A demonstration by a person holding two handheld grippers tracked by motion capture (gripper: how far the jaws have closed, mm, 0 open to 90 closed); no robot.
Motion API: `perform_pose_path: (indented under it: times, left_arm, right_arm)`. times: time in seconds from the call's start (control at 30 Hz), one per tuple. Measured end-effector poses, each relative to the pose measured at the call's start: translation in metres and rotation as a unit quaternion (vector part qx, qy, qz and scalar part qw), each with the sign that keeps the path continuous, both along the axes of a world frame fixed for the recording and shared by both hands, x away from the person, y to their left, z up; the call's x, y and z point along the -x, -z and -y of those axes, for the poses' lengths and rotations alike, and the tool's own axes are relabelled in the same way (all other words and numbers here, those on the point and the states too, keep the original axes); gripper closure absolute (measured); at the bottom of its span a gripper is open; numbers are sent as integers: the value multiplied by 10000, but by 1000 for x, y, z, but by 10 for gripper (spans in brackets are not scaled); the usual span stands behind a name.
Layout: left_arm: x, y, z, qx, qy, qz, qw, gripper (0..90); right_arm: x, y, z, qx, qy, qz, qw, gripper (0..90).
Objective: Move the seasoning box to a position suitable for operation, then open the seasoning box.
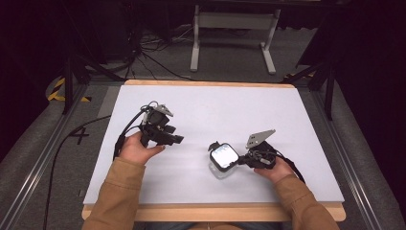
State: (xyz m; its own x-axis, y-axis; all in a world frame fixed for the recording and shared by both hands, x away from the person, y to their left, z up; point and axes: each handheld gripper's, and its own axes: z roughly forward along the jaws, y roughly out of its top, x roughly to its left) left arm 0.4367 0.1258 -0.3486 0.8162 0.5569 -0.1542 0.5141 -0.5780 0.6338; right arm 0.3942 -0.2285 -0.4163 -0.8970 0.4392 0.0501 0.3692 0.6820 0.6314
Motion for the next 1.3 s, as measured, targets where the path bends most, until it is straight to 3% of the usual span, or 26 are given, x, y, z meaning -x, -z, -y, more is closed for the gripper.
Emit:
perform_pose_path:
  times: [0.27, 0.33, 0.6, 0.77, 0.8, 0.87, 0.9, 1.0, 1.1, 1.3]
  left_arm:
    - [-4, -2, 8, 51, 91, -36, 9999, 514]
    - [-6, -2, 7, 173, 27, -22, 9998, 551]
    - [-6, -3, 7, 237, 35, -51, 9997, 598]
    - [-4, -4, 9, 216, 180, -43, 9996, 638]
    - [-3, -5, 10, 232, 271, -38, 9994, 653]
    - [1, -9, 13, 485, 469, 37, 9977, 686]
    - [1, -9, 13, 485, 469, 37, 9977, 704]
    - [5, -16, 19, 762, 595, 114, 9952, 741]
    - [9, -22, 26, 888, 645, 166, 9938, 753]
    - [8, -23, 49, 989, 771, 218, 9919, 731]
  right_arm:
    - [14, 3, -10, 106, -257, -136, 9995, 900]
    - [17, 4, -15, 136, -353, -161, 9992, 900]
    - [21, 6, -22, 175, -513, -220, 9983, 900]
    - [20, 3, -20, 132, -409, -179, 9989, 900]
    - [19, -1, -15, 76, -258, -81, 9996, 900]
    - [18, -5, -9, -11, -114, 52, 9999, 900]
    - [18, -5, -9, -11, -114, 52, 9999, 900]
    - [17, -13, 1, -220, 124, 210, 9995, 900]
    - [17, -19, 12, -393, 305, 316, 9983, 900]
    - [19, -23, 18, -513, 430, 397, 9970, 900]
